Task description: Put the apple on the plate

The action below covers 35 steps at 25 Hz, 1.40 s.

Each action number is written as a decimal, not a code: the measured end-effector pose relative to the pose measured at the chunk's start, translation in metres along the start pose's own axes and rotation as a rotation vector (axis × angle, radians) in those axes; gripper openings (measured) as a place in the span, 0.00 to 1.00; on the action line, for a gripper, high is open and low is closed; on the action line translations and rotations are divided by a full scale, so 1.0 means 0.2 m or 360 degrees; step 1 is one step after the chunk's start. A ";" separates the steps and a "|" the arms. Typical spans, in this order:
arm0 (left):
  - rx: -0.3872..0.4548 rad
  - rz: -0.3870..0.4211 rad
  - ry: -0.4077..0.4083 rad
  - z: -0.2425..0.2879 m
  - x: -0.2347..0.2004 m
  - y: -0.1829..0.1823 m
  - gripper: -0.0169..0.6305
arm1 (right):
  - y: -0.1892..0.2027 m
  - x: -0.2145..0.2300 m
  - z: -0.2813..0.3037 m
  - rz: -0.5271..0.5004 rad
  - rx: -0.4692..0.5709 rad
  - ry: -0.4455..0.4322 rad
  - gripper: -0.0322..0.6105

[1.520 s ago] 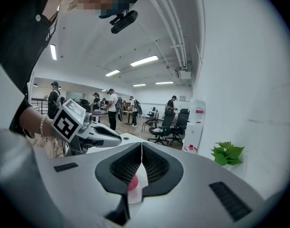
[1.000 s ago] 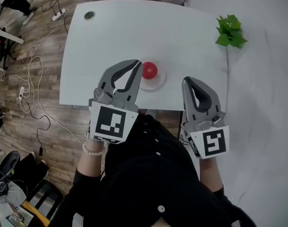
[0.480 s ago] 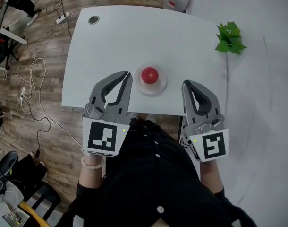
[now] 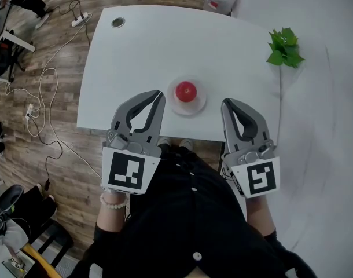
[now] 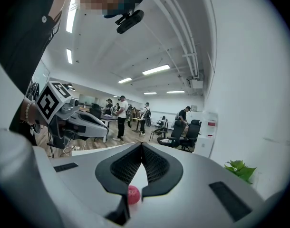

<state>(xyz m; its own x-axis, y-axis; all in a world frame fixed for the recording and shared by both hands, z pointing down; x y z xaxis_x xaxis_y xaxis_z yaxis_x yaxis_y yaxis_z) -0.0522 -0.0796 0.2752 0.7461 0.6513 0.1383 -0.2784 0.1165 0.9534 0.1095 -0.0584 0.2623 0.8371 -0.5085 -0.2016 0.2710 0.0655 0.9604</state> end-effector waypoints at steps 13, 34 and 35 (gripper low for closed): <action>-0.0001 -0.0009 0.0041 0.04 0.02 0.00 0.05 | 0.00 -0.01 0.01 -0.0028 -0.0029 -0.0013 0.11; 0.0008 -0.0037 0.0060 0.05 0.03 0.00 0.05 | 0.01 -0.01 0.00 -0.0057 -0.0042 -0.0002 0.11; 0.0008 -0.0036 0.0061 0.05 0.03 0.00 0.05 | 0.01 -0.01 -0.01 -0.0057 -0.0043 -0.0002 0.11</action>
<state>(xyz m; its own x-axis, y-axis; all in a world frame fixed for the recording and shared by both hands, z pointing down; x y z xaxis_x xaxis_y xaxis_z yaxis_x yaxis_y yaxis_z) -0.0410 -0.0828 0.2798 0.7287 0.6765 0.1064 -0.2586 0.1280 0.9575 0.1086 -0.0561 0.2637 0.8261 -0.5121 -0.2352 0.3132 0.0704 0.9471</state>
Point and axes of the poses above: the fingertips, and each gripper's own axes: z forward along the fingers, x to its right, y out of its underside, the point moved 4 cm from there along -z, backward along the fingers, and after that the axes turned 1 degree about y, right-handed, at the moved point
